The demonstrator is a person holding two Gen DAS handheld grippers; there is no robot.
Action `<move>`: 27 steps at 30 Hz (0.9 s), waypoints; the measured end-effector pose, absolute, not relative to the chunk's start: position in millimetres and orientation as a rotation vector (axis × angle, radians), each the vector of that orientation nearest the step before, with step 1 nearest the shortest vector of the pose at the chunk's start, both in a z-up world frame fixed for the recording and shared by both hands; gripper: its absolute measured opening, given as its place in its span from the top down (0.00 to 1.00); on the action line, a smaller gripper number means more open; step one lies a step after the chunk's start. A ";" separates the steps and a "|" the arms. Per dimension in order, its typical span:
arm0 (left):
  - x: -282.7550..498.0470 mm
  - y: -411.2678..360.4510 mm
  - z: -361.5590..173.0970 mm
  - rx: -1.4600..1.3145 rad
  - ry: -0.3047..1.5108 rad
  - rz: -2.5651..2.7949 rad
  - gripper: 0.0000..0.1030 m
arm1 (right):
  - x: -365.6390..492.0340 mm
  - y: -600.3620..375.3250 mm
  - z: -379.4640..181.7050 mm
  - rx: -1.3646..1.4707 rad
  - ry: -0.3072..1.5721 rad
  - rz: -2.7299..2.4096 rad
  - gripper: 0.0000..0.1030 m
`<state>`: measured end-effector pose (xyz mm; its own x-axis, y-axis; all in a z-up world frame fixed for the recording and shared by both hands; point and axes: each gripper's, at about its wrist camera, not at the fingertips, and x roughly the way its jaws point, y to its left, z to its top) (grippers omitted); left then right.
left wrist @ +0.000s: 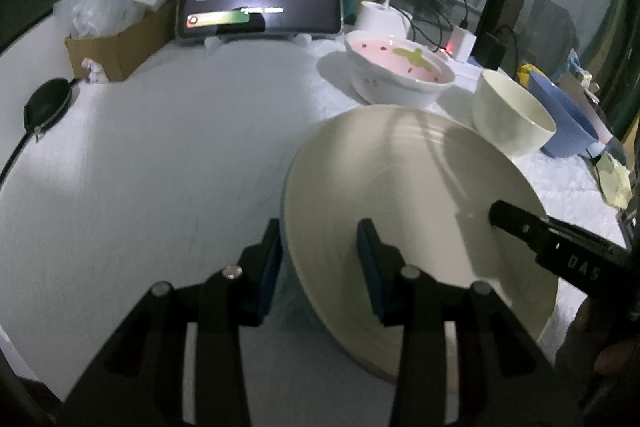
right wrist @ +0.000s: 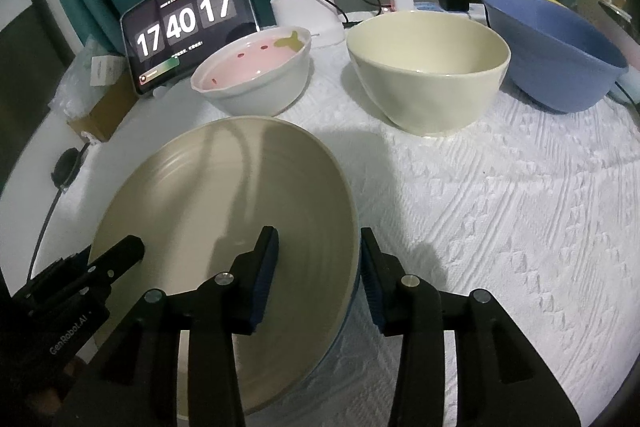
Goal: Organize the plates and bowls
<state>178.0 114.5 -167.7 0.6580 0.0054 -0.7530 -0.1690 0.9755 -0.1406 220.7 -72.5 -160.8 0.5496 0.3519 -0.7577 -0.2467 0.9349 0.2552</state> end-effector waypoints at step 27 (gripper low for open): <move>161.9 45.8 -67.1 -0.185 0.646 0.050 0.55 | 189.1 -156.2 -72.5 0.150 0.737 0.265 0.58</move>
